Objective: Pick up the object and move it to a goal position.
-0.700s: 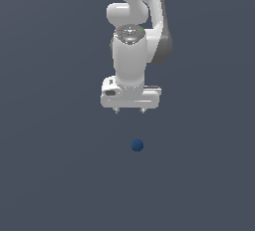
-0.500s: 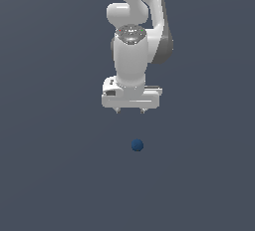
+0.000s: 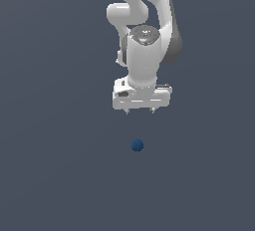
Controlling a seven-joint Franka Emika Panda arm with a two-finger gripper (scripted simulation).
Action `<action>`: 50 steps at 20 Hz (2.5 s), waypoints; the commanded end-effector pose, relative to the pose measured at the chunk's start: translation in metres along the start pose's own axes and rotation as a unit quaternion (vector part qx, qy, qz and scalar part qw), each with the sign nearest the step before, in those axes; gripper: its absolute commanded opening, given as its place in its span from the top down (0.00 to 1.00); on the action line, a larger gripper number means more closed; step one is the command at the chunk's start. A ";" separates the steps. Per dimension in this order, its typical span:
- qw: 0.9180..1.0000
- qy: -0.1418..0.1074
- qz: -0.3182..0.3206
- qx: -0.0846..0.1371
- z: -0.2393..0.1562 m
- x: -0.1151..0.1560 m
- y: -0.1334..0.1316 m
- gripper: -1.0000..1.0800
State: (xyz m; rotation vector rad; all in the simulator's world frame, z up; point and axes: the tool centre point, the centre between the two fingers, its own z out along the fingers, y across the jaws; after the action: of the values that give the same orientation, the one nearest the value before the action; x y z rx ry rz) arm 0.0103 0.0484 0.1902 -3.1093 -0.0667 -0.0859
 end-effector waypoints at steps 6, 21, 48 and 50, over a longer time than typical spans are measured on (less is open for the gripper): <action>1.000 -0.002 0.022 0.000 0.007 0.006 0.002 0.04; 0.984 -0.017 0.178 -0.009 0.068 0.049 0.008 0.04; 0.961 -0.023 0.274 -0.022 0.144 0.066 0.012 0.04; 0.961 -0.023 0.275 -0.022 0.154 0.065 0.012 0.04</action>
State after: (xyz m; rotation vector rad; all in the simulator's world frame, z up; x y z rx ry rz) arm 0.0844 0.0442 0.0475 -3.0386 0.7975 0.0003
